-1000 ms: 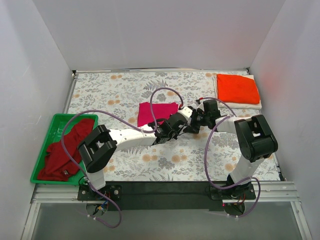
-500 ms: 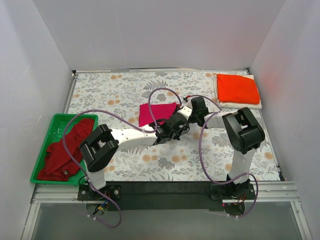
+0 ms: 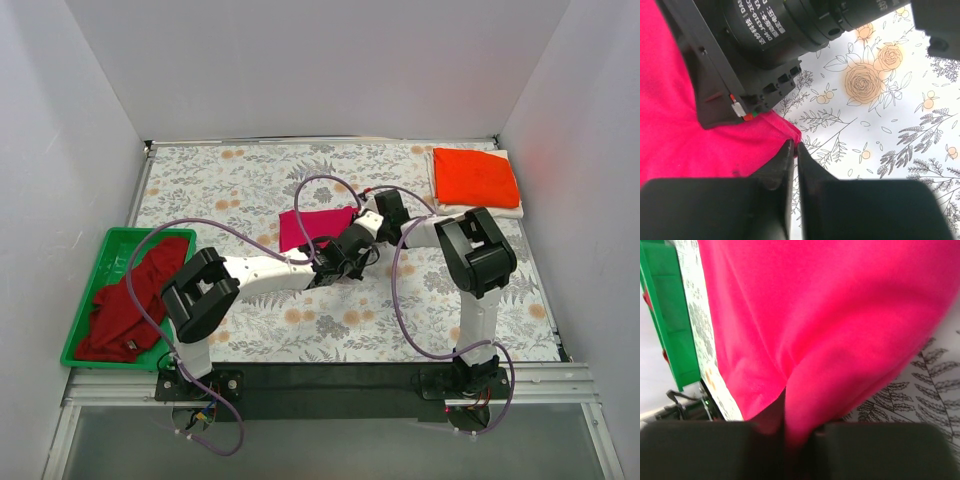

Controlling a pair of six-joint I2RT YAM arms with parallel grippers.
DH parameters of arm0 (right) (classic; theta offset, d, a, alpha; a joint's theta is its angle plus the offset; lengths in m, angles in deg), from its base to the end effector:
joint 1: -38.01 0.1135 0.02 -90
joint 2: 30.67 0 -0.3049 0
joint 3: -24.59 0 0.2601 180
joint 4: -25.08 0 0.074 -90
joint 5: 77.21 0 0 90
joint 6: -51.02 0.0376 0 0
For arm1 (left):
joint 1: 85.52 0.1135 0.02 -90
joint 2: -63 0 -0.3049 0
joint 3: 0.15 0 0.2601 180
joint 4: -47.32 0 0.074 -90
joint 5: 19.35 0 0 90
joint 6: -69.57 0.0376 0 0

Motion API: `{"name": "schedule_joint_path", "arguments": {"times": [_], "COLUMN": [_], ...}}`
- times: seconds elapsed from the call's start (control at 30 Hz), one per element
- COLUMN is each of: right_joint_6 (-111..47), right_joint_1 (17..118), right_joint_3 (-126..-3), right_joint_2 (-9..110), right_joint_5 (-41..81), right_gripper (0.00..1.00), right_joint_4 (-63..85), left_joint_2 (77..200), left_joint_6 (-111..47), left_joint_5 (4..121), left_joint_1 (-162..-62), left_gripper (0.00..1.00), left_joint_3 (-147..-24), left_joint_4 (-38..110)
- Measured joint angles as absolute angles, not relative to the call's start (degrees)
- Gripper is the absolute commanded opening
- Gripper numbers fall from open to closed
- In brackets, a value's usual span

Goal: Fold and stack the t-shirts
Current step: Neatly place the folded tshirt to the corner

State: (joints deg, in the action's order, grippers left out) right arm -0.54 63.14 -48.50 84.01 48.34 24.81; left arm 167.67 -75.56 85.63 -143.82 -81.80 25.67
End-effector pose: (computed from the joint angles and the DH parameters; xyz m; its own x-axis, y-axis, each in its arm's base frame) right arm 0.3707 0.1980 0.1481 -0.9317 0.1216 -0.3421 -0.2021 0.6091 0.7669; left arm 0.2264 -0.3480 0.2292 -0.8063 -0.2028 -0.5557 0.1116 0.8704 -0.4796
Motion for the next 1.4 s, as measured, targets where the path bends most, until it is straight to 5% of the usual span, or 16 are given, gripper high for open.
{"name": "schedule_joint_path", "arguments": {"times": [0.03,0.07,0.17,0.27,0.6,0.8,1.4], "right_joint_6": [-1.79,-3.10,-8.98,-15.95,-41.37,-51.23,-63.65], "right_joint_1": [62.92,62.77,62.24,60.58,52.89,49.54,38.88], "right_joint_3": [-49.07,-49.74,-53.07,-57.52,-83.45,-96.50,-113.13], "right_joint_2": [84.27,84.42,84.58,84.84,90.30,93.08,96.23], "right_joint_5": [47.94,47.90,46.26,43.57,27.99,18.11,7.53], "right_gripper": [0.02,0.01,0.01,0.01,0.01,0.01,0.01], "right_joint_4": [23.34,22.12,16.92,9.94,-14.88,-21.86,-27.98], "left_joint_2": [167.67,167.67,167.53,165.76,146.16,145.04,154.70], "left_joint_6": [-75.78,-76.05,-77.01,-78.17,-77.77,-78.82,-79.89], "left_joint_5": [85.59,85.33,84.23,83.27,84.47,87.62,85.79], "left_joint_1": [-143.76,-143.71,-143.74,-143.04,-122.03,-110.16,-108.94], "left_gripper": [0.22,0.37,0.60,0.68,0.80,0.81,0.81], "left_joint_3": [-81.82,-81.88,-83.04,-83.70,-79.41,-71.92,-68.29], "left_joint_4": [25.65,25.56,24.44,23.26,18.70,16.53,13.82]}}
